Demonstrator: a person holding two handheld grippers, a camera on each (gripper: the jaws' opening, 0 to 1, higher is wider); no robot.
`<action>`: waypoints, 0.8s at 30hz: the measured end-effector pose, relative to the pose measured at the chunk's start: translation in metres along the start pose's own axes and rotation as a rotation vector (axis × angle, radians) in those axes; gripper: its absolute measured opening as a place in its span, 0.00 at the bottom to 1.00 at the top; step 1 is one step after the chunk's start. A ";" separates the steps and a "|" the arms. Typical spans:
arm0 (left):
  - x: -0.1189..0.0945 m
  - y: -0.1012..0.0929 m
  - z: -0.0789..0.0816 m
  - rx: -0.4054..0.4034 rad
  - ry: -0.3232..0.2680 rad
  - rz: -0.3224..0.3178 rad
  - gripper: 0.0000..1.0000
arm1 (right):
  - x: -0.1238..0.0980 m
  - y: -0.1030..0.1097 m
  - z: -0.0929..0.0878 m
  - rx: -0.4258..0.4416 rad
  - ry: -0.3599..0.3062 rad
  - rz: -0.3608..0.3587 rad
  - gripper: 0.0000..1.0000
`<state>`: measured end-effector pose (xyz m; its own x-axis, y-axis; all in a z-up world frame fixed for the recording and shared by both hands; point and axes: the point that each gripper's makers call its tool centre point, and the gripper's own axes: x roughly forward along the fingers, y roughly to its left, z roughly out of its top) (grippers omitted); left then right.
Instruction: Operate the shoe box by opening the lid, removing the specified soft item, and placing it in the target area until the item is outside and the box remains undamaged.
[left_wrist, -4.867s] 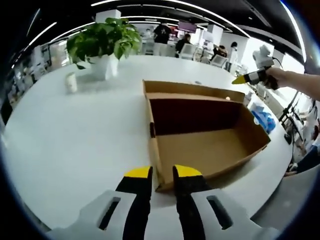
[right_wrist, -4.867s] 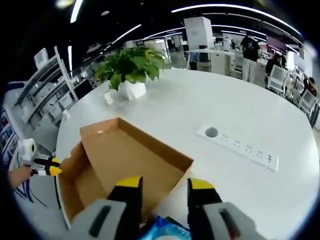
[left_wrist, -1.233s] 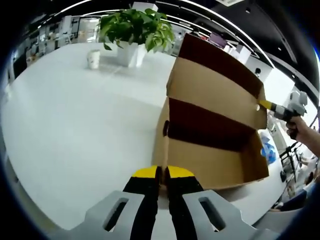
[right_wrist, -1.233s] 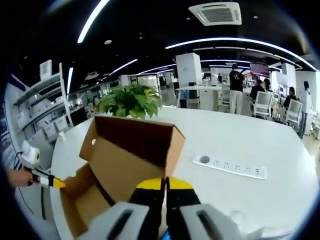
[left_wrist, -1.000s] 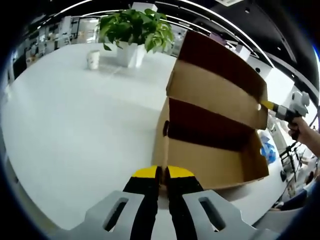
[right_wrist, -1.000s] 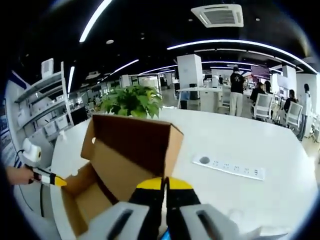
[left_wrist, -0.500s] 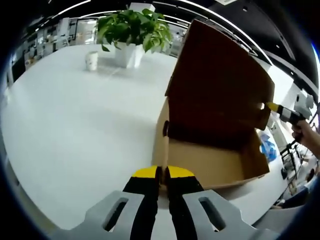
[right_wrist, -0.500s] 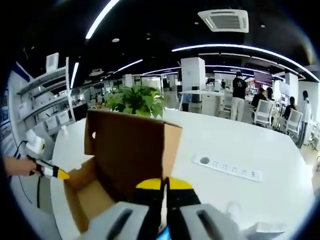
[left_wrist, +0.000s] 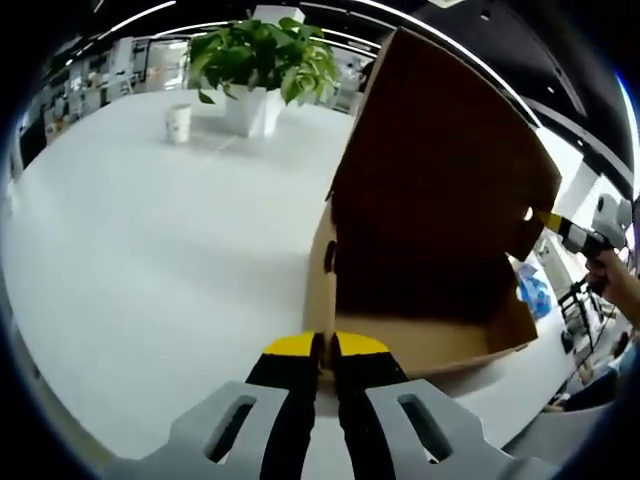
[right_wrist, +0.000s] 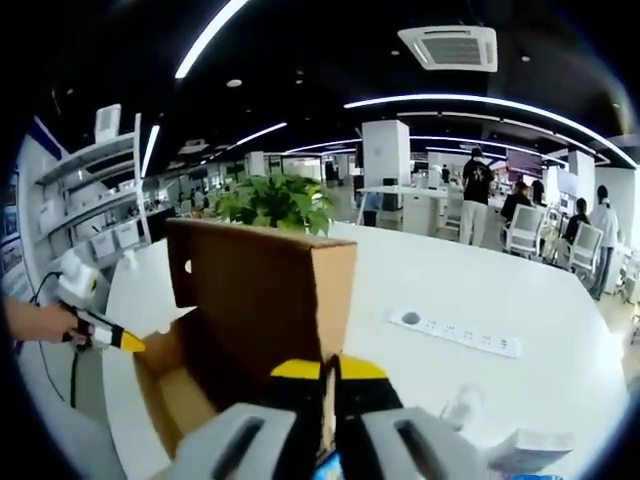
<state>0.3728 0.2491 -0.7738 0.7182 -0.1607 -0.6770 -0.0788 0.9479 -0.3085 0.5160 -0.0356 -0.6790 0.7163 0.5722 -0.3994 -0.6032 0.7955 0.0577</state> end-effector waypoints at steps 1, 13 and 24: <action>0.000 0.000 0.000 0.006 0.001 0.000 0.03 | -0.002 0.001 -0.001 0.006 0.000 0.000 0.00; 0.000 0.000 -0.001 0.044 0.009 -0.006 0.03 | -0.013 0.009 -0.009 0.050 -0.041 -0.053 0.00; -0.001 0.001 0.000 0.072 0.009 -0.016 0.04 | -0.023 0.019 -0.020 0.119 -0.067 -0.061 0.01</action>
<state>0.3718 0.2502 -0.7739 0.7129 -0.1776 -0.6784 -0.0177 0.9625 -0.2706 0.4817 -0.0375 -0.6868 0.7748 0.5307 -0.3436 -0.5145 0.8451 0.1452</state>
